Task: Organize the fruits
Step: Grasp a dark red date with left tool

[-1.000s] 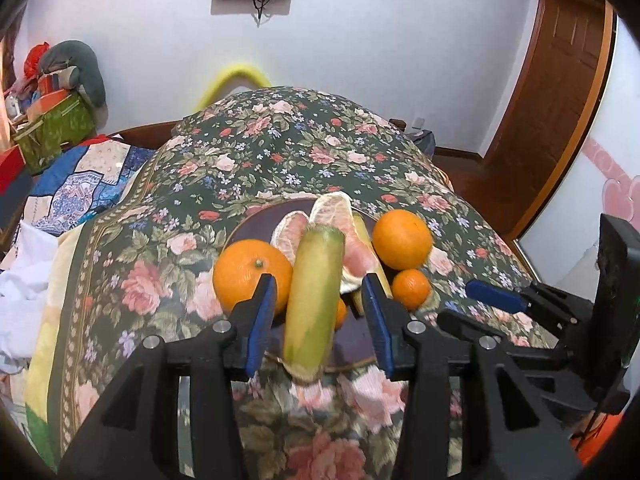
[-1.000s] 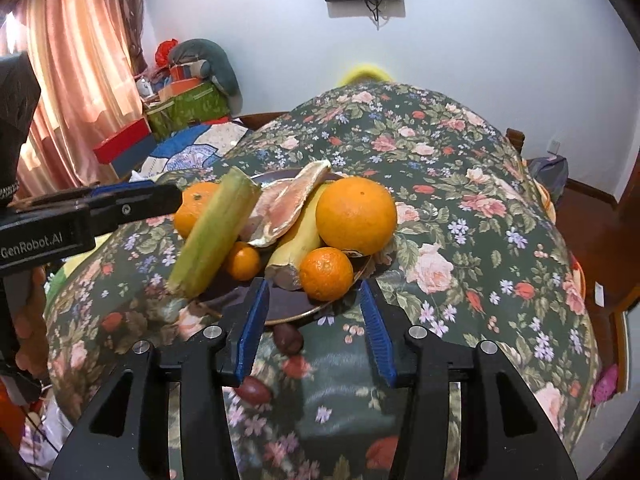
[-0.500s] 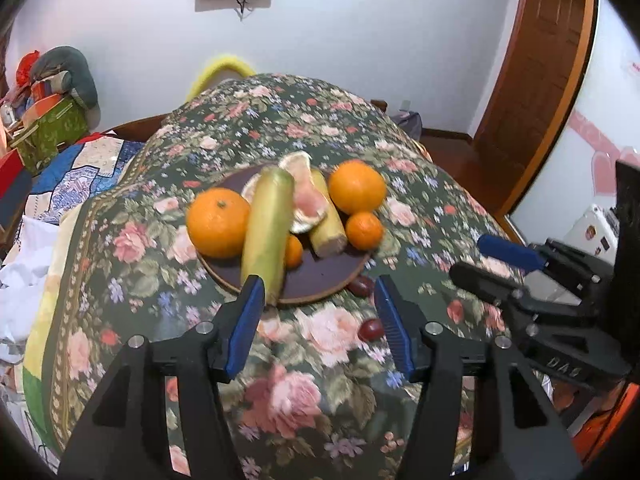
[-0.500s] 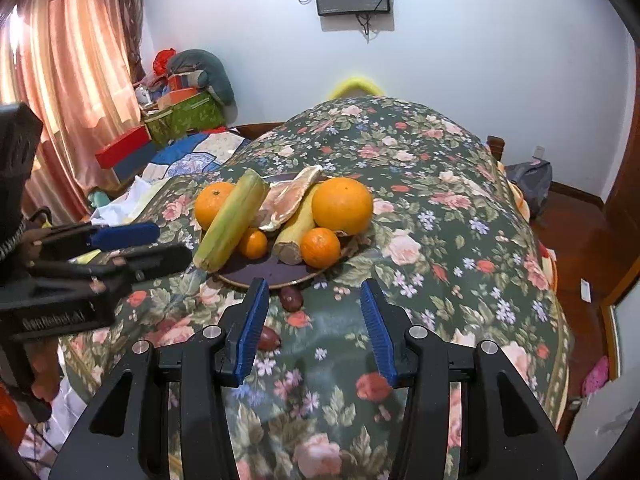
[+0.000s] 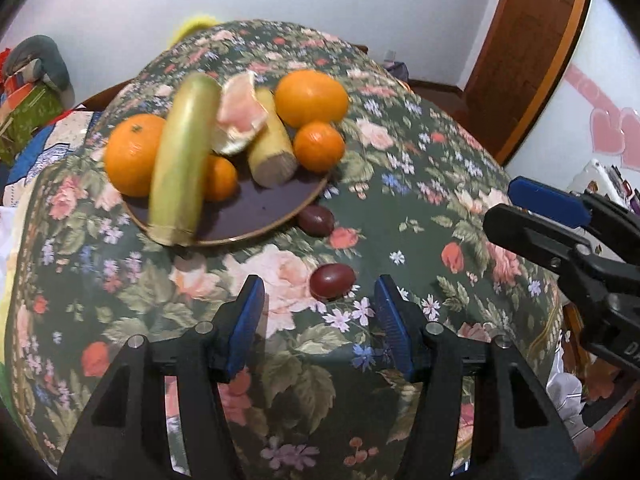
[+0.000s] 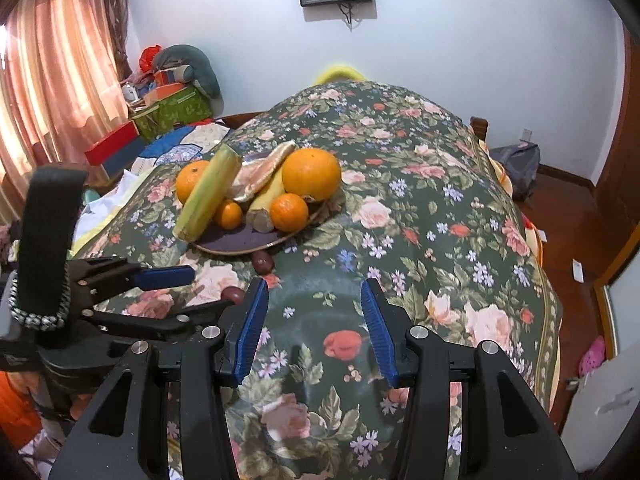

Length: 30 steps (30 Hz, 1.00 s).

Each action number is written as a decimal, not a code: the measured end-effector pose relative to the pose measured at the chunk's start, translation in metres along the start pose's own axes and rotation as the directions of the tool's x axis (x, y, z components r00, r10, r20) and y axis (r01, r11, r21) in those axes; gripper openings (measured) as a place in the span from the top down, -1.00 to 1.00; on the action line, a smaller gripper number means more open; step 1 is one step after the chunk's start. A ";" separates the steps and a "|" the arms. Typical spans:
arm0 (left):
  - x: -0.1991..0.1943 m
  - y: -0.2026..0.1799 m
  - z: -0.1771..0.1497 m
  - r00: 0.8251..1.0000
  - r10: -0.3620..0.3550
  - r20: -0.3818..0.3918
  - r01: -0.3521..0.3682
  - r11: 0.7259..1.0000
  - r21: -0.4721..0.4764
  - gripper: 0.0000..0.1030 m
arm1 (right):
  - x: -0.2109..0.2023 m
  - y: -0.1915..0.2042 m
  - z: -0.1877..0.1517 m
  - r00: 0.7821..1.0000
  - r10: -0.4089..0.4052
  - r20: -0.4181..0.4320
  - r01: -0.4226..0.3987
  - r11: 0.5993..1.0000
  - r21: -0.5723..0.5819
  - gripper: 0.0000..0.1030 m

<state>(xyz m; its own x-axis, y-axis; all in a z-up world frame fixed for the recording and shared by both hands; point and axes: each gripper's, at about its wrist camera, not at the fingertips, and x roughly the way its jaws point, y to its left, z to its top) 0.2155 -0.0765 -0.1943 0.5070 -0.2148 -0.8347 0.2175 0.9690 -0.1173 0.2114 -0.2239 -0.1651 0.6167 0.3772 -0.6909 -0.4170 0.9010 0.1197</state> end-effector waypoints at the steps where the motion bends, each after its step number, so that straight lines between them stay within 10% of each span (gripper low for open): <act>1: 0.003 -0.001 -0.001 1.000 -0.005 -0.003 0.005 1.000 0.000 -0.03 | 0.000 -0.001 -0.001 1.000 0.000 -0.003 0.000 1.000 0.002 0.13; 9: 0.016 -0.008 -0.002 1.000 -0.003 -0.010 0.004 0.999 0.044 0.49 | 0.008 -0.004 -0.005 1.000 0.009 -0.019 -0.009 1.000 0.017 0.13; 30: -0.038 0.087 -0.001 0.986 0.115 0.123 -0.106 0.991 -0.082 0.50 | 0.075 0.030 0.005 0.992 0.072 -0.100 -0.077 0.996 -0.042 0.13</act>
<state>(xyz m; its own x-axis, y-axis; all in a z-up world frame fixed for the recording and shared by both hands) 0.2144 0.0158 -0.1728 0.6278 -0.1151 -0.7698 0.0936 0.9930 -0.0722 0.2486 -0.1672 -0.2094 0.5154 0.4181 -0.7480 -0.4905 0.8597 0.1426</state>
